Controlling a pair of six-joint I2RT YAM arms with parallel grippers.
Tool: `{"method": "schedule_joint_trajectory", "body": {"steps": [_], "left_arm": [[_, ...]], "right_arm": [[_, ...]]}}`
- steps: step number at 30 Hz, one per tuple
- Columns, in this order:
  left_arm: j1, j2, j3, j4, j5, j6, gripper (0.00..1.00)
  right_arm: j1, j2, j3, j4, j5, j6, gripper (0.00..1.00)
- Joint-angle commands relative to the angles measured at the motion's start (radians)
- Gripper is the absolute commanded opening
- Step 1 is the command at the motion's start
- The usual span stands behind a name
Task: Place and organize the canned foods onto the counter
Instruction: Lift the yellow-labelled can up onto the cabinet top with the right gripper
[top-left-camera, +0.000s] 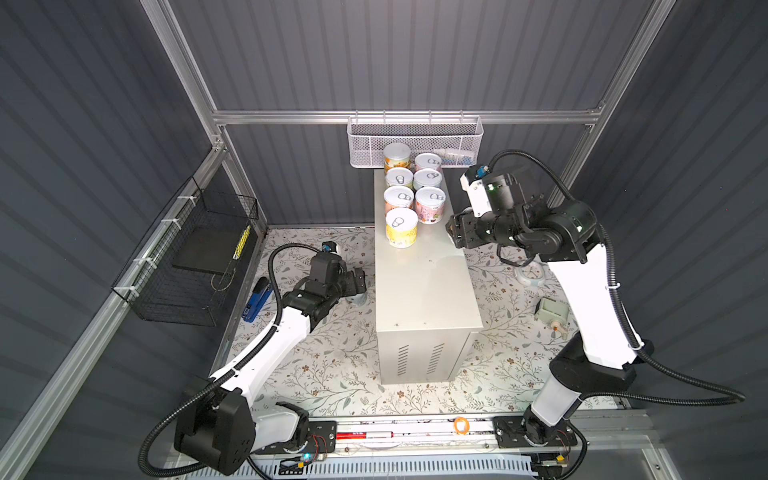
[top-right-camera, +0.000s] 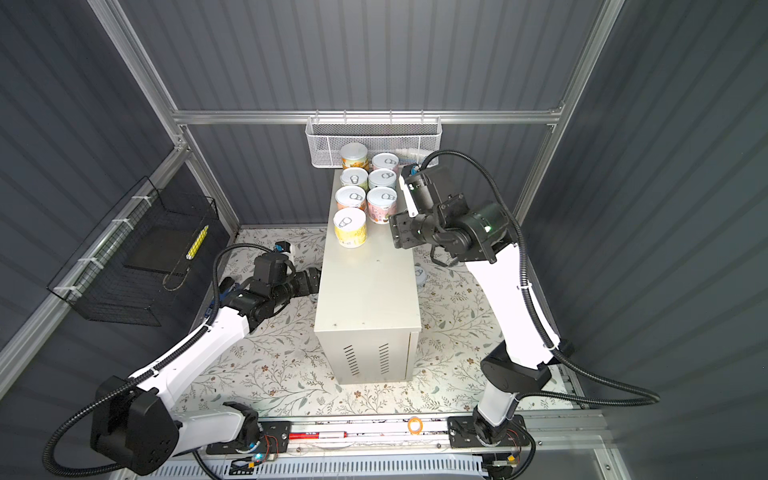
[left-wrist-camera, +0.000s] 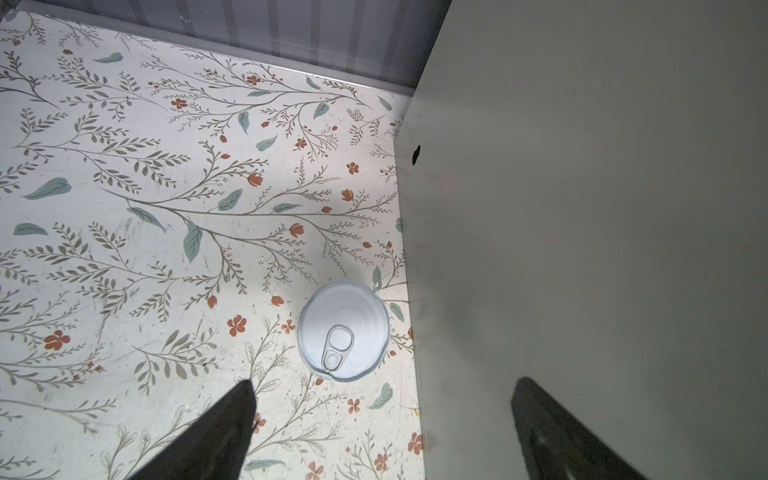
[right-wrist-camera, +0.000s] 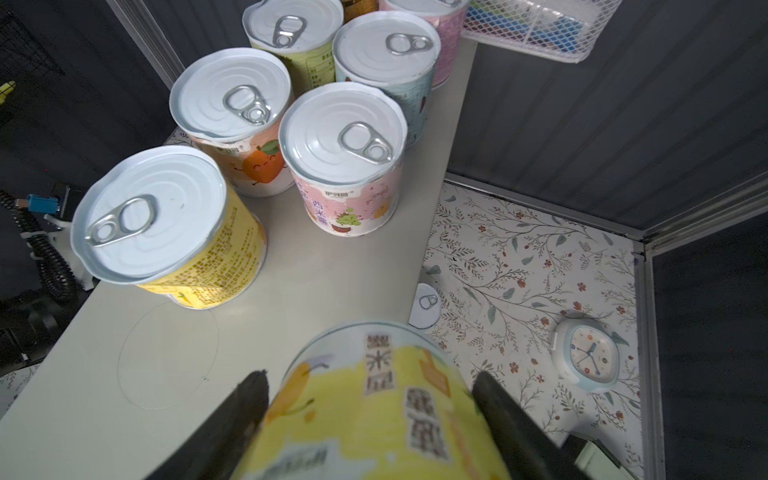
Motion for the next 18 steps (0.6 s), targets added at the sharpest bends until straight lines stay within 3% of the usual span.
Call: {"method": "schedule_joint_trajectory", "body": {"steps": [1, 13, 17, 18], "left_arm": [[0.005, -0.023, 0.004, -0.020, 0.010, 0.017, 0.97], [0.005, -0.032, -0.009, -0.025, -0.004, 0.008, 0.97], [0.005, -0.029, -0.011, -0.024, -0.002, 0.005, 0.97], [0.005, -0.028, -0.011, -0.023, -0.002, 0.004, 0.97]], "right_arm": [[0.011, 0.022, 0.027, 0.059, -0.032, -0.009, 0.00], [0.012, 0.073, 0.005, 0.064, -0.077, -0.008, 0.01], [0.011, 0.084, 0.002, 0.059, -0.094, -0.009, 0.34], [0.011, 0.086, 0.002, 0.061, -0.097, -0.009, 0.39]]}}
